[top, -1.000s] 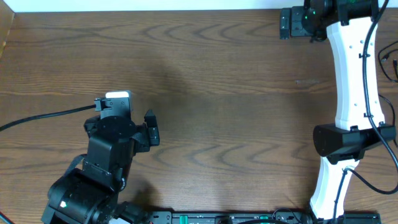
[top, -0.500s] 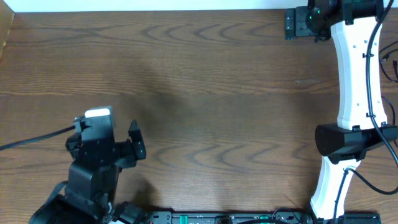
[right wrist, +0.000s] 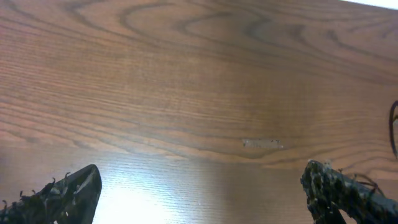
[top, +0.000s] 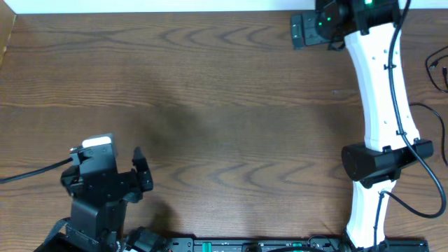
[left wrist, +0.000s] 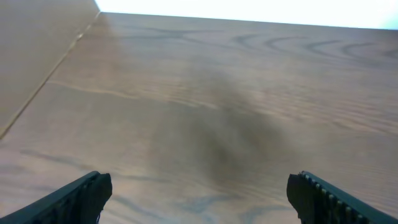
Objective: Untangle cables
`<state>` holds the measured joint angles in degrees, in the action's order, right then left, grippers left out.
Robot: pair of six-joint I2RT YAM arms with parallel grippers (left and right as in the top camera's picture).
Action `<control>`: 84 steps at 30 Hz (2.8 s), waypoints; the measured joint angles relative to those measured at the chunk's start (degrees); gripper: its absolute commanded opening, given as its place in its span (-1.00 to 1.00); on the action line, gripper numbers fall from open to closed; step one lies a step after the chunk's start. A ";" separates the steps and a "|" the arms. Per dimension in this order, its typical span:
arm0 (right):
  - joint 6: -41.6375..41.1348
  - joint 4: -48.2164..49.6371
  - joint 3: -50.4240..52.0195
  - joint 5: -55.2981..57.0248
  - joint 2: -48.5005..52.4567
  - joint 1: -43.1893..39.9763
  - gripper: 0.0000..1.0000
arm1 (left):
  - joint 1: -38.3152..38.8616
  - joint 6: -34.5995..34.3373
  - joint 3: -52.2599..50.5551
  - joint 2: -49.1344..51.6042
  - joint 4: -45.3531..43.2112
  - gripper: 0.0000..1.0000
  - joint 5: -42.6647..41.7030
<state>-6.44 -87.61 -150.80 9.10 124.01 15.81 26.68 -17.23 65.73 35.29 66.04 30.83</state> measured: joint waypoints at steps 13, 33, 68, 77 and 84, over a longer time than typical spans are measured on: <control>-0.17 -1.81 0.13 1.62 0.00 -7.67 0.98 | 0.00 0.68 -0.02 0.02 -6.97 0.96 2.19; -3.02 -5.86 0.50 4.79 0.00 -10.69 0.87 | 0.00 4.20 -0.02 8.70 -14.14 0.96 1.07; -3.10 16.46 57.09 5.66 -41.13 -11.74 0.99 | -3.28 3.89 -0.02 8.48 -14.19 0.96 2.14; -0.28 22.53 62.75 4.61 -54.14 -11.74 0.98 | -3.28 3.72 -0.02 8.48 -15.13 0.96 2.12; 0.20 28.24 64.30 3.48 -54.73 -11.74 0.98 | -3.28 3.78 -0.02 8.44 -15.76 0.96 0.70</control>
<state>-6.24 -59.37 -86.50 12.58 69.28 4.08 23.40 -13.45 65.71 43.72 50.28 31.53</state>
